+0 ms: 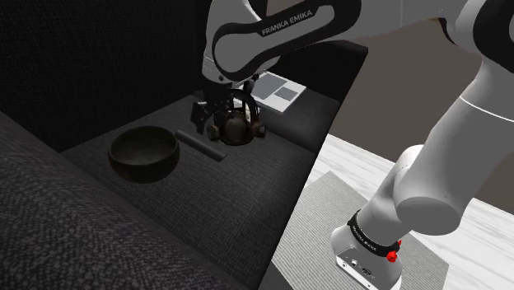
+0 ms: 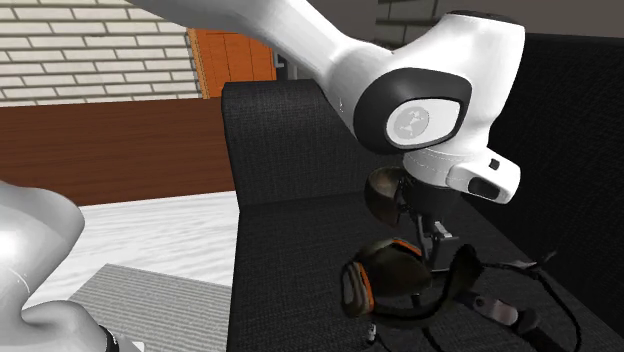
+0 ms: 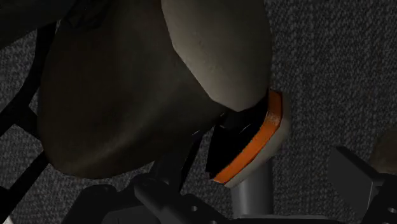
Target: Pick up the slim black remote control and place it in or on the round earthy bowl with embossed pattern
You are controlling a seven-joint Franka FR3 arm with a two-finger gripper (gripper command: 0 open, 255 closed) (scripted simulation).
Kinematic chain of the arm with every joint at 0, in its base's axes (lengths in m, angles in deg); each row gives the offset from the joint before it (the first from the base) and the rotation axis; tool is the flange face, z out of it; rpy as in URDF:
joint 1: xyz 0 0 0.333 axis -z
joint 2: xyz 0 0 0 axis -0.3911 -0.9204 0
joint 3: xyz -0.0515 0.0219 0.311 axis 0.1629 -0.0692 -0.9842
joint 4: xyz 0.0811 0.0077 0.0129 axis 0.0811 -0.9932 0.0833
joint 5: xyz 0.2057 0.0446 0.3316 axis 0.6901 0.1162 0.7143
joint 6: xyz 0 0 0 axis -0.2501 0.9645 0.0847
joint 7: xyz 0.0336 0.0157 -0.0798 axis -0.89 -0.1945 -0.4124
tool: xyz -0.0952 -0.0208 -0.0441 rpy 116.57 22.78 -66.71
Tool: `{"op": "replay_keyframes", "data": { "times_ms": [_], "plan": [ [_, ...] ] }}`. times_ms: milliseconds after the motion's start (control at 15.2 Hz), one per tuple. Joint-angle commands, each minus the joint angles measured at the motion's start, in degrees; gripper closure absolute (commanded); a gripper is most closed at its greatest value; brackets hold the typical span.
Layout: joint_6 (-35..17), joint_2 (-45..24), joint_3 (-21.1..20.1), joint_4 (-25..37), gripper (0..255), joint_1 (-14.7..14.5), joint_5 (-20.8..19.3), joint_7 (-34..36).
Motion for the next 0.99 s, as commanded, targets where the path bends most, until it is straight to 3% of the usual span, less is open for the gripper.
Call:
{"op": "replay_keyframes", "data": {
  "times_ms": [0, 528, 924],
  "plan": [
    [-1.6, -4.8, -0.5, 1.3, 0, -0.5, -0.1, -0.1],
    [-6.9, -8.4, -0.5, -0.5, 0, -0.8, -0.7, 0.3],
    [-6.9, -8.4, -0.8, -0.5, 0, -0.5, -0.7, 0.3]
  ]
}}
